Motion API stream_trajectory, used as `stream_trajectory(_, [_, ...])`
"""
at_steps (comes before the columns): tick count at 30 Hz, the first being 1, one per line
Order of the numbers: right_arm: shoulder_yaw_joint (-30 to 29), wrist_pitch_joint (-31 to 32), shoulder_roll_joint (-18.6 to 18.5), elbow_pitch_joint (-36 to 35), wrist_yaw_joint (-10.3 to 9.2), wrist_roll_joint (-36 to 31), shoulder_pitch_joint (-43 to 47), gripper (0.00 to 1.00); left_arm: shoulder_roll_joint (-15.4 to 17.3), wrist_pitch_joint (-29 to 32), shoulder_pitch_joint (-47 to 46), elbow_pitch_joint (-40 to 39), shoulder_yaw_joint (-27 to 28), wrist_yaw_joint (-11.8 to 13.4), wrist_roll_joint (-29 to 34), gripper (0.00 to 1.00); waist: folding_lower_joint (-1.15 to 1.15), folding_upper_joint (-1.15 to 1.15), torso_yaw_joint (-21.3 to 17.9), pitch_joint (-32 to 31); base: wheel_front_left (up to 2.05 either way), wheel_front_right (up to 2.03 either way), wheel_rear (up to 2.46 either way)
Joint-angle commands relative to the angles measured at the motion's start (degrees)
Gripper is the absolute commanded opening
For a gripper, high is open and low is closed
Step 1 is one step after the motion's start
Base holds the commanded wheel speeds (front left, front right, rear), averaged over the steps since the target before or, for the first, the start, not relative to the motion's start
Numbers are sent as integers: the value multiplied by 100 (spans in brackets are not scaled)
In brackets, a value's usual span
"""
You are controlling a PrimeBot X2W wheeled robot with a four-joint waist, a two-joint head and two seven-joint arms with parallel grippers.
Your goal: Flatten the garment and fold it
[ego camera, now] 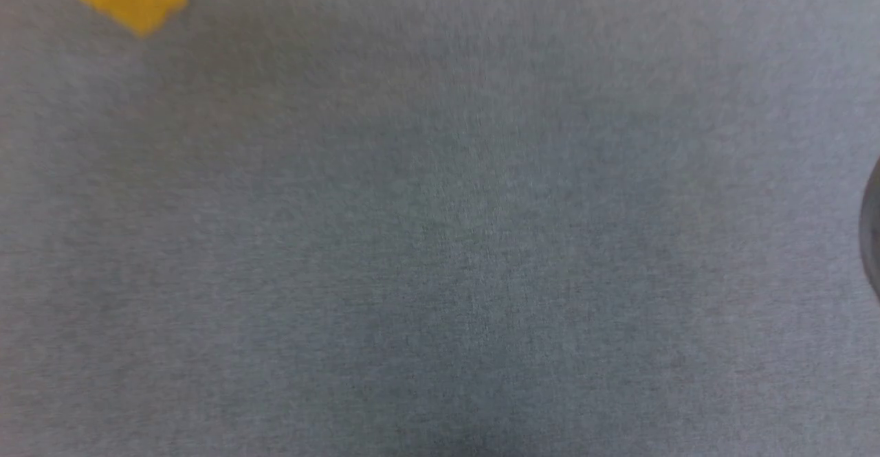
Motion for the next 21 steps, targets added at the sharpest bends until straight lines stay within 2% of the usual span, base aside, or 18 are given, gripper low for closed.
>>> stream_trajectory(1, [-43, -131, -1, 115, -8, -74, -157, 0, -28, -165, -168, 63, 23, 17, 108, 0, -1, 0, -252, 1173, 0, 0, 0])
stream_trajectory(6, [-181, -490, -1, 488, -8, -196, -466, 0, 29, -765, -290, 220, -97, -57, 312, 0, -1, 0, -97, 1654, 0, 0, 0])
stream_trajectory(11, [-160, -807, -1, 799, -8, -438, -452, 0, 171, -1290, 52, 317, -468, -167, 473, 0, -1, 0, 85, 1908, 0, 0, 0])
stream_trajectory(16, [100, -1039, -1, 869, -8, -308, -175, 0, 371, -1544, 556, 156, -718, -212, 520, 0, -1, 0, 241, 1822, 0, 0, 0])
stream_trajectory(21, [473, -1153, -34, 451, -8, 30, 596, 0, 708, -1589, 1526, -765, -787, -117, 579, 0, -1, 0, 418, 1382, 0, 0, 0])
